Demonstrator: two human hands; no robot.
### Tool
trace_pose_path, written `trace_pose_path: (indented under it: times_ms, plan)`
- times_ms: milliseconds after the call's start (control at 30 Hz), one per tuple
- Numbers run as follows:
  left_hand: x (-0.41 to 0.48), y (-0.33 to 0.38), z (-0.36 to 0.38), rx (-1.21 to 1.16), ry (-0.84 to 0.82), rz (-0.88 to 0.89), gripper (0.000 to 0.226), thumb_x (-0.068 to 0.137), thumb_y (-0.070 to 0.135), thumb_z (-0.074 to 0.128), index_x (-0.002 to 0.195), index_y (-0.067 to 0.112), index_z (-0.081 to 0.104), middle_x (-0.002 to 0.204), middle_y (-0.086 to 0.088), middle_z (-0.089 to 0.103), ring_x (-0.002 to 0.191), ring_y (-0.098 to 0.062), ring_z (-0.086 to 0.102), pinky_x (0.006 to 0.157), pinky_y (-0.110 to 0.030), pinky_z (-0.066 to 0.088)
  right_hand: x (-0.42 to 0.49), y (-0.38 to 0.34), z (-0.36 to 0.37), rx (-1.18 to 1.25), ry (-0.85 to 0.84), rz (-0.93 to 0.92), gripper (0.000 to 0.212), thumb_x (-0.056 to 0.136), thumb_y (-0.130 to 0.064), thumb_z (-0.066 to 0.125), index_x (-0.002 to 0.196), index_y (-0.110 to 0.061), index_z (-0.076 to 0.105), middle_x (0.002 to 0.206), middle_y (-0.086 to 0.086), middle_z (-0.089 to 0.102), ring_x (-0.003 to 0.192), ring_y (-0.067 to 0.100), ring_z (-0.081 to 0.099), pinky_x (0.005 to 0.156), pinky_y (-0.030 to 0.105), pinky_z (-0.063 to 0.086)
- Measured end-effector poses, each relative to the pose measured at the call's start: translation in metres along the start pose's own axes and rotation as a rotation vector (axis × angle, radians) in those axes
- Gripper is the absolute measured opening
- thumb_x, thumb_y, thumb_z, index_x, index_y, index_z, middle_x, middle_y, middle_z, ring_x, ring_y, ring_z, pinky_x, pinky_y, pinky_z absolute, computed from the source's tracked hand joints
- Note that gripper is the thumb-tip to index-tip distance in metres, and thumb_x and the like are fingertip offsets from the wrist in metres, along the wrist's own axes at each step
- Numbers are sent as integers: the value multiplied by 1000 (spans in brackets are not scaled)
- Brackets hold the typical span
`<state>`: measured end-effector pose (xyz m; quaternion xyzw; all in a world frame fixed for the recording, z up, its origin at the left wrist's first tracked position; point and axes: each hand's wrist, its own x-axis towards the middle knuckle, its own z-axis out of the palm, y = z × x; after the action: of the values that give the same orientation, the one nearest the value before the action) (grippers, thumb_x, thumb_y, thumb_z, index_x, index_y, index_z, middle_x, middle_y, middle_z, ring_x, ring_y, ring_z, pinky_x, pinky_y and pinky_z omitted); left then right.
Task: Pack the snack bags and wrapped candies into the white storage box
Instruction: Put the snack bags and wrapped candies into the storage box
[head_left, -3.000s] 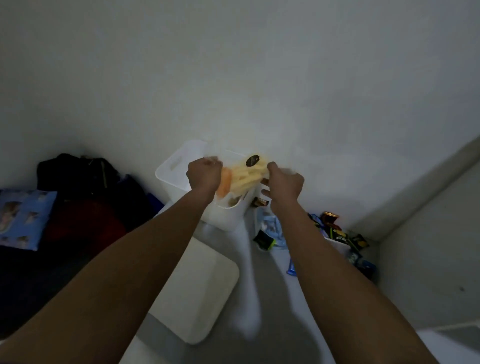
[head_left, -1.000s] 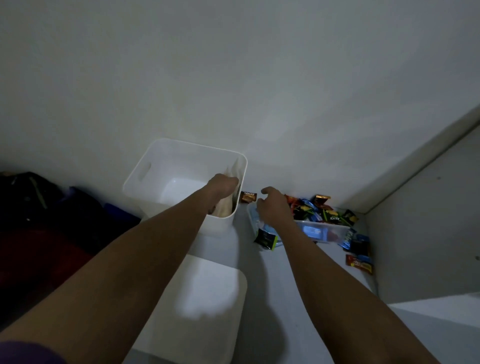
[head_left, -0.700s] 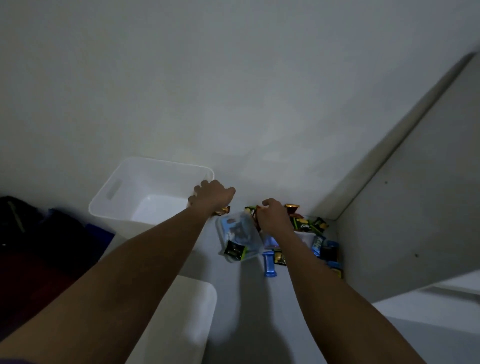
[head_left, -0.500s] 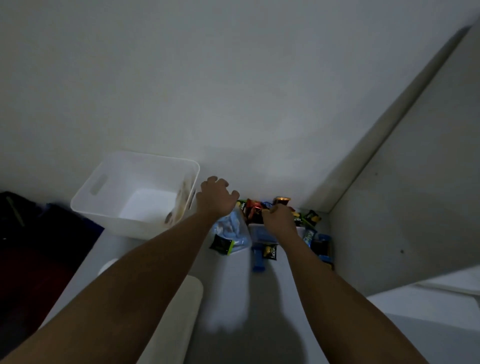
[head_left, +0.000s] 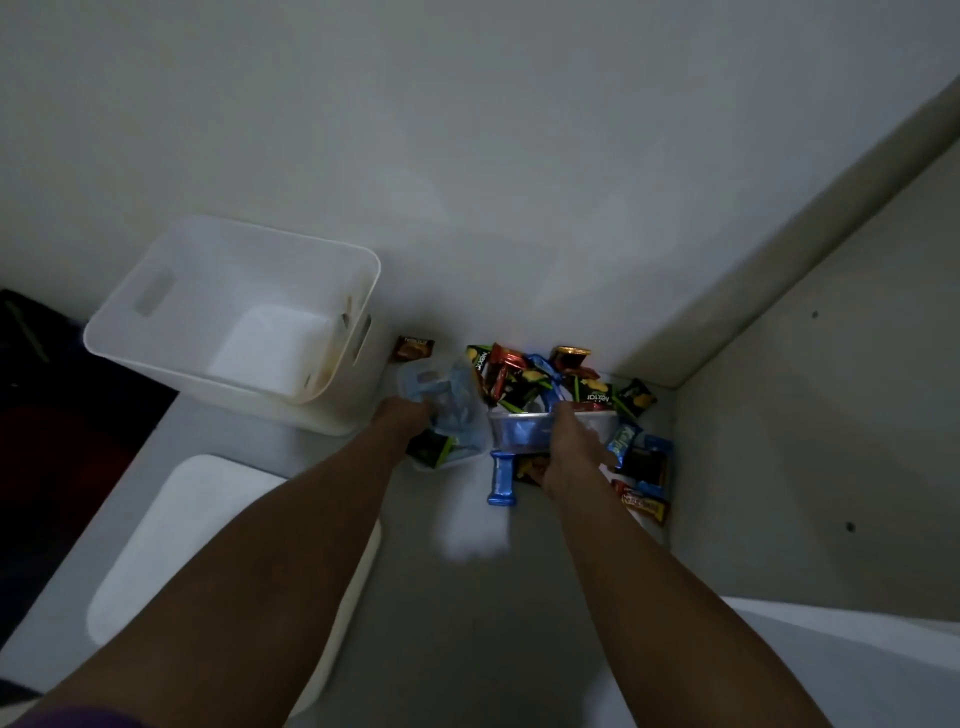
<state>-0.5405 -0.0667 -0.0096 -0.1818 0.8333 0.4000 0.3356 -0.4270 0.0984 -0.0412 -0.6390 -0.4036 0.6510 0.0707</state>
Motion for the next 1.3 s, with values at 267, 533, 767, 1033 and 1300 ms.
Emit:
trace_pose_path:
  times_ms: [267,533,767,1033,1300]
  plan:
    - [5,0,-13,-10,-74,94,46,75,18,84,108,-8,65,108,-22,68,95,-35,68,76,-40,57,-5,-3,5,17,163,-19,101,64,-70,55,147,-18,31,135,16,44,109,32,56,82,47,58]
    - [-35,11,-16,19,-6,421,65,64,24,87,120,9,57,112,-5,64,102,-20,62,85,-33,55,-44,0,-14,130,140,-122,77,83,-29,74,145,-11,31,125,12,60,97,27,62,80,36,54]
    - [-60,-2,-12,-51,159,605,36,84,14,73,118,9,62,100,0,63,96,-22,64,78,-27,48,-63,1,-38,126,117,-492,61,87,-4,67,140,-14,39,134,13,53,114,27,61,81,33,57]
    - [-87,-63,-20,-222,205,386,48,91,22,64,132,5,45,114,-10,60,97,-24,60,83,-34,51,-68,2,-57,224,37,-531,57,96,-19,50,149,-22,29,137,14,53,105,24,62,87,43,56]
    - [-113,-177,-10,-60,137,304,45,75,39,71,107,8,68,99,-13,72,89,-27,68,75,-33,53,-99,36,-77,67,-29,-518,35,104,-21,35,134,-11,50,120,12,61,103,30,60,87,41,50]
